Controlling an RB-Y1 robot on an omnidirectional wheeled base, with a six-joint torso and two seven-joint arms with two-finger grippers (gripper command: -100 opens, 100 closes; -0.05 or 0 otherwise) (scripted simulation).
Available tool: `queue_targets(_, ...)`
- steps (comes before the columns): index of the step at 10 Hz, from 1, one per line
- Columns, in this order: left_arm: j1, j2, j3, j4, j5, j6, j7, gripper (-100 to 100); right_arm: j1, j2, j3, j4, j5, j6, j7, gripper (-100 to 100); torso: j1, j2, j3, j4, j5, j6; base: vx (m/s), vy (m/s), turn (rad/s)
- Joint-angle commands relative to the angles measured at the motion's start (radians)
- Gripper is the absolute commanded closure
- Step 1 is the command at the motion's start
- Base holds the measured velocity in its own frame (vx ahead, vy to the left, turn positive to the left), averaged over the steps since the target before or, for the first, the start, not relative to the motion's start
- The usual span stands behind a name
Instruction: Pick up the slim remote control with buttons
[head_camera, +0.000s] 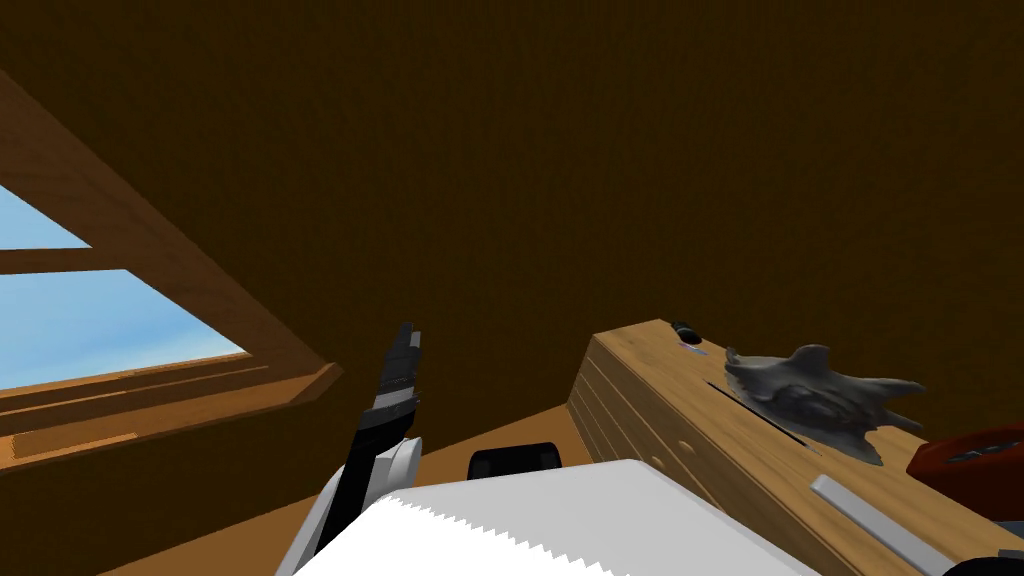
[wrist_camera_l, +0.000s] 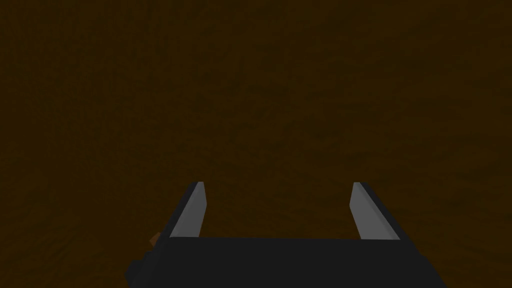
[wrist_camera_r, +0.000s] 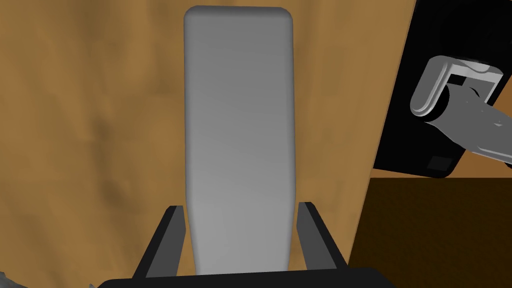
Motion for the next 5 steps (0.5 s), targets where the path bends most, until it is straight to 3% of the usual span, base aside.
queue_targets(1,0.0,0.0,0.0,0.0,0.0,0.0,0.0,0,0.024,-0.023,-0.003,-0.05,-0.019,0.021,0.006,100,0.0,0.0,0.0,0.0,0.0,0.0,0.065,-0.01,-0.12)
queue_targets(2,0.0,0.0,0.0,0.0,0.0,0.0,0.0,0,0.036,-0.057,0.0,-0.088,-0.031,0.046,0.011,100,0.0,0.0,0.0,0.0,0.0,-0.001,0.078,-0.016,-0.262)
queue_targets(4,0.0,0.0,0.0,0.0,0.0,0.0,0.0,0,0.042,-0.057,-0.002,-0.098,-0.035,0.047,0.012,100,0.001,0.0,0.0,0.0,0.0,-0.001,0.047,0.001,-0.075)
queue_targets(5,0.0,0.0,0.0,0.0,0.0,0.0,0.0,0,0.043,-0.058,-0.002,-0.102,-0.036,0.048,0.012,0,0.001,0.001,0.001,0.0,0.0,-0.001,0.0,0.0,0.0)
